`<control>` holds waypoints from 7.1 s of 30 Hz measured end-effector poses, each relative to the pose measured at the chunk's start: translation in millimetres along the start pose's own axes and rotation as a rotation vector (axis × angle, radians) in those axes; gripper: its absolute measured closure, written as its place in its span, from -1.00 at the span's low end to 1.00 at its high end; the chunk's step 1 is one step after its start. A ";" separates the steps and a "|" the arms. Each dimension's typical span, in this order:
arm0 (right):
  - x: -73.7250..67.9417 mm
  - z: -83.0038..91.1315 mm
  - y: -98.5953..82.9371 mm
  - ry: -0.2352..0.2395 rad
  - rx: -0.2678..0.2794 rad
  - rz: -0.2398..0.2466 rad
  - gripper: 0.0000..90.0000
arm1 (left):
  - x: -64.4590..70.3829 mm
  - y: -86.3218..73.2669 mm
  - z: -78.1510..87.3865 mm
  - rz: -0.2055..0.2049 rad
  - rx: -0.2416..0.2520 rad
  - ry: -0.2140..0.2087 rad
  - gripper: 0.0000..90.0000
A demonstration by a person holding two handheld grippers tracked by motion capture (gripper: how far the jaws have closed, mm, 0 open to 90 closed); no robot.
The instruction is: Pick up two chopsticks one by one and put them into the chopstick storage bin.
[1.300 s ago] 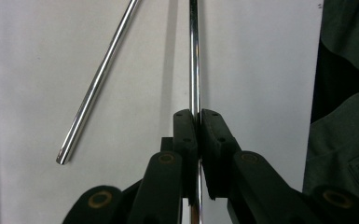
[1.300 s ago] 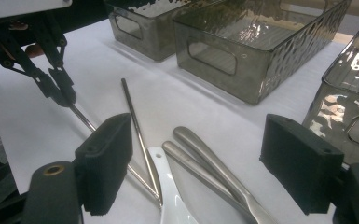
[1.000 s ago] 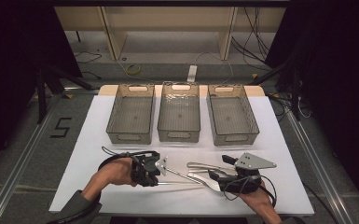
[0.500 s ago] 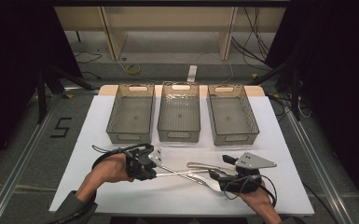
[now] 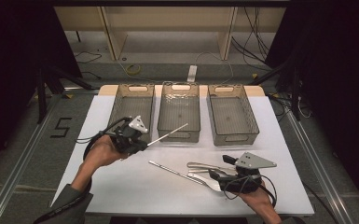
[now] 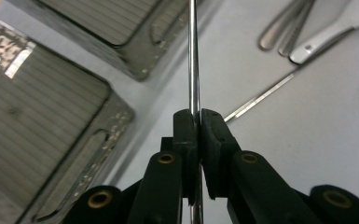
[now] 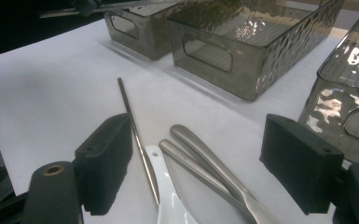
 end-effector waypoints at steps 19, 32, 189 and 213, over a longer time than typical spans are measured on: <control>0.0 -0.2 -0.6 0.004 -0.002 -0.004 -0.43 | -80.2 11.3 3.9 0.209 0.048 0.116 0.88; 0.1 0.0 -0.7 0.007 -0.001 -0.003 -0.43 | -124.2 11.7 -5.5 0.318 0.054 0.158 0.88; -5.5 -1.1 -0.4 0.029 -0.013 0.017 -0.43 | 86.5 -3.6 -103.8 -0.480 -0.374 -0.225 0.81; -4.9 -0.9 -0.7 0.026 -0.014 0.016 -0.43 | 98.7 -5.4 -85.5 -0.514 -0.349 -0.207 0.88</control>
Point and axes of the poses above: each handheld gripper's, and its own axes: z roughly backward along the jaws, y roughly out of its top, x roughly to its right, the point moved 8 cm from there along -z, roughly forward along the jaws, and after that the axes turned 8 degrees about -x, right-handed, at the moved point
